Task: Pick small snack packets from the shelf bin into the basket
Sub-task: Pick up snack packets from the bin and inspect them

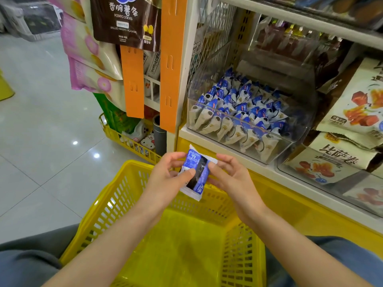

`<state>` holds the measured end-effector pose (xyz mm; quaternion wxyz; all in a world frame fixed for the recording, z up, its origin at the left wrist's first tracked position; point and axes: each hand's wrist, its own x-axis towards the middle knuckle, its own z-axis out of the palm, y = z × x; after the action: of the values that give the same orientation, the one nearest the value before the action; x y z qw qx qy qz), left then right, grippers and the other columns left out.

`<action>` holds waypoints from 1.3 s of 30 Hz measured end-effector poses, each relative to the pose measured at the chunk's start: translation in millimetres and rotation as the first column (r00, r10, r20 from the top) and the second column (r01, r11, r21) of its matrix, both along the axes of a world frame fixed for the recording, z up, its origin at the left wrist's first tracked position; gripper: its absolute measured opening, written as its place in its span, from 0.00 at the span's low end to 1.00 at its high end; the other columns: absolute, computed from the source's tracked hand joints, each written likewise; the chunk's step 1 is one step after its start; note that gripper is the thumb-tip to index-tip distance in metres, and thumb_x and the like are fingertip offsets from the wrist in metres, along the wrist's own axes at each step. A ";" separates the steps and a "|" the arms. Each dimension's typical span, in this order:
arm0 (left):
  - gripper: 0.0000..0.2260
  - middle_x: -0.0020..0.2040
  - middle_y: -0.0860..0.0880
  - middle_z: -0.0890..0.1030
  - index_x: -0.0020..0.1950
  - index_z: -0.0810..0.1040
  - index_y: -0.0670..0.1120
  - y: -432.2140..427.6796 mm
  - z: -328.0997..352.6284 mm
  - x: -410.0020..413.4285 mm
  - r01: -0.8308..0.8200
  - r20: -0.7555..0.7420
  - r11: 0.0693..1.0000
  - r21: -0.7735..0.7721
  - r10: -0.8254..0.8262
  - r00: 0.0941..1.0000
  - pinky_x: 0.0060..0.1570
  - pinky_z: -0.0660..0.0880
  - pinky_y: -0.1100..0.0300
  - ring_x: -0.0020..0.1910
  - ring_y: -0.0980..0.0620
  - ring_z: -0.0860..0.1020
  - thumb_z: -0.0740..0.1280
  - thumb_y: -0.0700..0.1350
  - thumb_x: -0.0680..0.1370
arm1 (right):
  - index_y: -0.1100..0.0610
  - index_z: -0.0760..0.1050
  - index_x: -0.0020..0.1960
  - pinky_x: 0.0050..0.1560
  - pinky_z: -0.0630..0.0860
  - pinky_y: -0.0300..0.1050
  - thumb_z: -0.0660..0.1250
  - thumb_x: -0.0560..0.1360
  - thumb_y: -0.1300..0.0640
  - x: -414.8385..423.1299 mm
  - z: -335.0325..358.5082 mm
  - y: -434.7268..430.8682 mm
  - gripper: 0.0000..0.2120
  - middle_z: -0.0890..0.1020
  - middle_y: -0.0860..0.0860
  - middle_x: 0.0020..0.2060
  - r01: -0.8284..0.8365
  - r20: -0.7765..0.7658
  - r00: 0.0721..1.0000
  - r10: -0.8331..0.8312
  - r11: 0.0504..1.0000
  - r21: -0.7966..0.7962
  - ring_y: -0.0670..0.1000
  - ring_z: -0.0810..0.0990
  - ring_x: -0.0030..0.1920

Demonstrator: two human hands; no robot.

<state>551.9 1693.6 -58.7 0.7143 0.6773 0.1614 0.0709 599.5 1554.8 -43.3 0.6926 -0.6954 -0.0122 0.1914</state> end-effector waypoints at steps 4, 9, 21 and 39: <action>0.18 0.54 0.49 0.79 0.61 0.73 0.50 -0.3 -0.9 1.6 -0.064 -0.053 0.983 -0.175 0.056 0.997 0.43 0.72 0.62 0.51 0.51 0.79 0.69 0.39 0.74 | 0.60 0.69 0.63 0.45 0.79 0.39 0.66 0.74 0.62 -8.1 -2.0 4.6 0.17 0.79 0.55 0.57 -0.199 -0.031 0.980 0.198 0.978 -0.061 0.48 0.81 0.47; 0.18 0.59 0.49 0.76 0.60 0.71 0.52 -0.8 -0.1 1.9 -0.069 0.017 0.995 0.078 0.068 0.998 0.47 0.74 0.65 0.49 0.59 0.77 0.69 0.38 0.73 | 0.57 0.78 0.55 0.33 0.71 0.31 0.63 0.76 0.63 -2.1 3.5 0.9 0.10 0.81 0.49 0.42 -0.223 0.064 0.971 0.230 0.969 -0.102 0.40 0.76 0.36; 0.12 0.52 0.59 0.77 0.56 0.72 0.55 4.2 0.5 -9.6 0.140 0.071 0.746 0.651 -0.243 0.967 0.50 0.72 0.63 0.50 0.62 0.74 0.67 0.53 0.74 | 0.60 0.72 0.60 0.49 0.80 0.45 0.67 0.72 0.57 7.5 10.2 -13.1 0.18 0.83 0.59 0.50 -0.273 -0.124 0.954 0.272 0.962 0.012 0.52 0.82 0.47; 0.07 0.49 0.52 0.75 0.50 0.70 0.48 2.1 -6.6 -9.1 0.029 0.102 0.572 0.820 -0.195 0.976 0.41 0.75 0.51 0.43 0.53 0.76 0.63 0.50 0.77 | 0.45 0.77 0.51 0.51 0.78 0.42 0.69 0.73 0.61 -10.1 -8.7 -2.8 0.12 0.84 0.43 0.45 -0.141 0.390 0.880 0.269 0.935 -0.326 0.40 0.82 0.47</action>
<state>542.8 1695.7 -65.3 0.3387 0.9285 0.0021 0.1525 589.4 1551.9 -52.1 0.5397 -0.8081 -0.2105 0.1065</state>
